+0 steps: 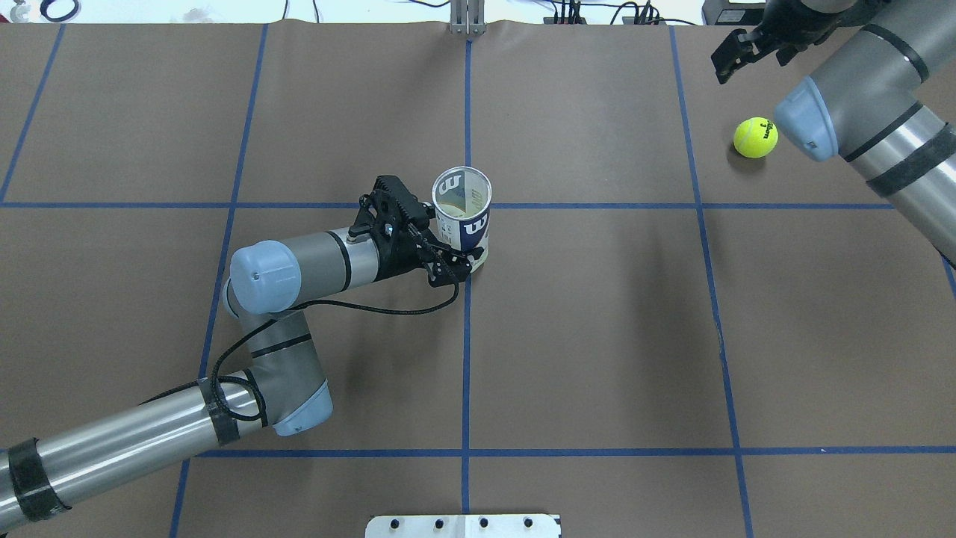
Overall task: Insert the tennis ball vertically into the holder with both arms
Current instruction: 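Move the right gripper away to the second yellow tennis ball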
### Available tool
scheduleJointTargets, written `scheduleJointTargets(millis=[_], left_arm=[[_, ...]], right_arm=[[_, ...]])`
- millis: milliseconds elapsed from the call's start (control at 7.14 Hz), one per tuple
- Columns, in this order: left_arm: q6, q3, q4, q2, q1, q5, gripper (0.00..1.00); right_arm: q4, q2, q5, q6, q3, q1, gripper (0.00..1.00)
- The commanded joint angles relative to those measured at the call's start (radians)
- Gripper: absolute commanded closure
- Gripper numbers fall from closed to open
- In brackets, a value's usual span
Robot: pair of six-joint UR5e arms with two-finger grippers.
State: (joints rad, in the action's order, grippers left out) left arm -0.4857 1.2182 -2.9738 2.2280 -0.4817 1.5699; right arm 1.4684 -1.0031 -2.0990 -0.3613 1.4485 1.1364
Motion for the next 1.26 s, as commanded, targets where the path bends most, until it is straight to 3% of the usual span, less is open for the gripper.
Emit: scheduleJointTargets(millis=[0,140,420,1121], left_arm=[[0.003,0.0,0.001,-0.001,0.0,0.001,0.01],[0.003,-0.003,0.001,-0.001,0.0,-0.001,0.01],[0.003,-0.003,0.001,-0.004,0.0,0.001,0.01],[0.003,-0.003,-0.004,-0.004,0.0,0.001,0.01]], right_arm=[[-0.251,-0.031,0.003,-0.006,-0.199,0.0,0.01],[-0.377,-0.037,0.01,-0.052,-0.268,-0.024,0.01],[-0.395,-0.051,0.065,-0.056,-0.289,-0.066,0.01],[-0.392,-0.065,0.08,-0.054,-0.313,-0.087,0.01]])
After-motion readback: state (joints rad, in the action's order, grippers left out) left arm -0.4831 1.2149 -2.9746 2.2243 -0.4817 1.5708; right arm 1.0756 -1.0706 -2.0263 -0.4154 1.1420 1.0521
